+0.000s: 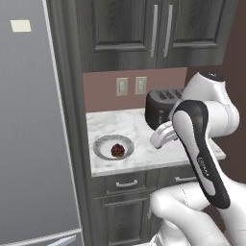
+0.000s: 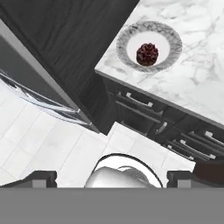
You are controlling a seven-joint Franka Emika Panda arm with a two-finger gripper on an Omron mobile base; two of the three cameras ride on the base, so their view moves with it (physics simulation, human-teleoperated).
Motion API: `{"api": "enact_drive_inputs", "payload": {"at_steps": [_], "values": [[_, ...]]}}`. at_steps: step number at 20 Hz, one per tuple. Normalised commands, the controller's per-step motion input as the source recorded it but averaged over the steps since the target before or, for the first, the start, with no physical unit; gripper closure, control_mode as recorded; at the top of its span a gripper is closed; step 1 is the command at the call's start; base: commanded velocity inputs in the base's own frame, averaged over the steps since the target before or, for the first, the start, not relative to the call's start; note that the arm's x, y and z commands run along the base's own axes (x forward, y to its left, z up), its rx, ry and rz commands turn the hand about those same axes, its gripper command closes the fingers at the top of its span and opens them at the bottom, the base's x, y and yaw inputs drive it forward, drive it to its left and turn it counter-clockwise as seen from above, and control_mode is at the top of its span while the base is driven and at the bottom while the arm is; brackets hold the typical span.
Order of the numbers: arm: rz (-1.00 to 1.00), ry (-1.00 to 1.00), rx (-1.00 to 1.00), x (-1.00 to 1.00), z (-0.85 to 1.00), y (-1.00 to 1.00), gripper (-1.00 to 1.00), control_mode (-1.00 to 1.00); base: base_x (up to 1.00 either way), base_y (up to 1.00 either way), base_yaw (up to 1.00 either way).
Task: Take the baked cake out of the oven and place it on the plate for cooling. Then close the oven door.
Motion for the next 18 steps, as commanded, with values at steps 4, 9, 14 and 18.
{"api": "enact_drive_inputs", "payload": {"at_steps": [4,9,14,18], "values": [[0.02,0.11,0.0,-0.49,-0.26,-0.12,-1.0,-1.0,0.0,0.0,0.0],[0.06,0.03,0.0,-0.07,-0.16,0.0,-1.0,1.0,-0.26,-0.02,0.02],[0.0,0.0,0.0,0.0,0.0,0.0,-1.0,1.0,-1.0,-0.29,0.0],[0.0,0.0,0.0,0.0,0.0,0.0,-1.0,1.0,-1.0,-0.02,0.01]]}}
